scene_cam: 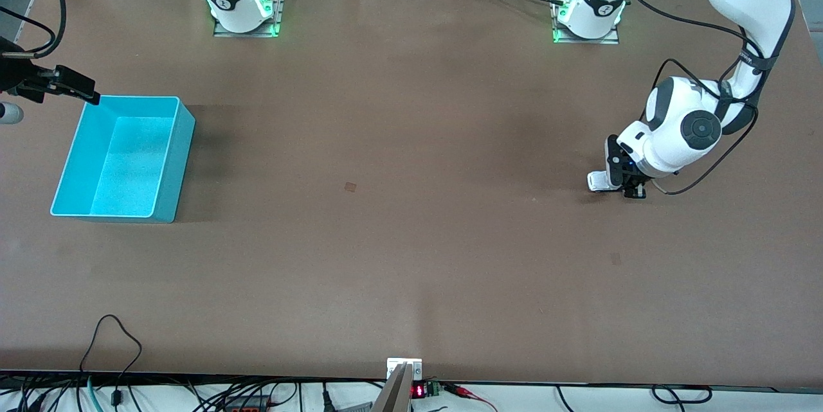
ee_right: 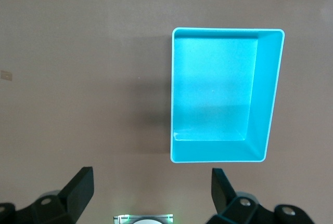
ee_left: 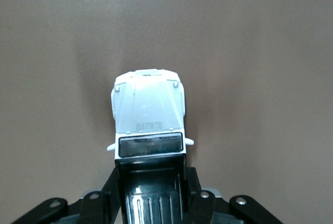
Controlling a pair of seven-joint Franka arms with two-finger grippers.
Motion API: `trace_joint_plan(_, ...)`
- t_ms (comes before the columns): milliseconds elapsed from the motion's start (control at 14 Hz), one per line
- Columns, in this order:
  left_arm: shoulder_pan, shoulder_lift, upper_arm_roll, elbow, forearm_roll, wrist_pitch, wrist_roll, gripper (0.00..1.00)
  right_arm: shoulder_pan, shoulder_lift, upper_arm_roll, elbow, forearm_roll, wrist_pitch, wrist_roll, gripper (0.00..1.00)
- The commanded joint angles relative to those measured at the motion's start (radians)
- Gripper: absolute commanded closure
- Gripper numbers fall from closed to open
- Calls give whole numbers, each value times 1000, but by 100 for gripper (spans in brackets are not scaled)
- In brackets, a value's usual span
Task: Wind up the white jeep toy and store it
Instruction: 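Press the jeep down and drag it backward with the left gripper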
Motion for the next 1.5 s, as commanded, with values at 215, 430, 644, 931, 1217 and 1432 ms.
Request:
trace_joint_plan(215, 40, 12, -6, -21, 19, 7, 19, 100, -7, 2, 5, 12, 12, -16, -6, 0)
trace_joint_plan(430, 44, 20, -5, -20, 20, 8, 31, 100, -7, 4, 3, 12, 12, -18, -6, 0)
trace_joint_plan(644, 47, 24, -3, -20, 63, 7, 33, 100, -7, 2, 5, 12, 13, -18, -6, 0)
trace_joint_plan(931, 90, 32, -3, -20, 69, 8, 34, 100, -7, 2, 5, 12, 12, -18, -6, 0)
trace_joint_plan(1217, 119, 44, 7, -12, 69, 8, 77, 100, -6, 4, 5, 12, 12, -18, -6, 0)
trace_joint_plan(1432, 150, 61, 9, -12, 69, 13, 91, 100, -7, 4, 3, 12, 12, -19, -6, 0)
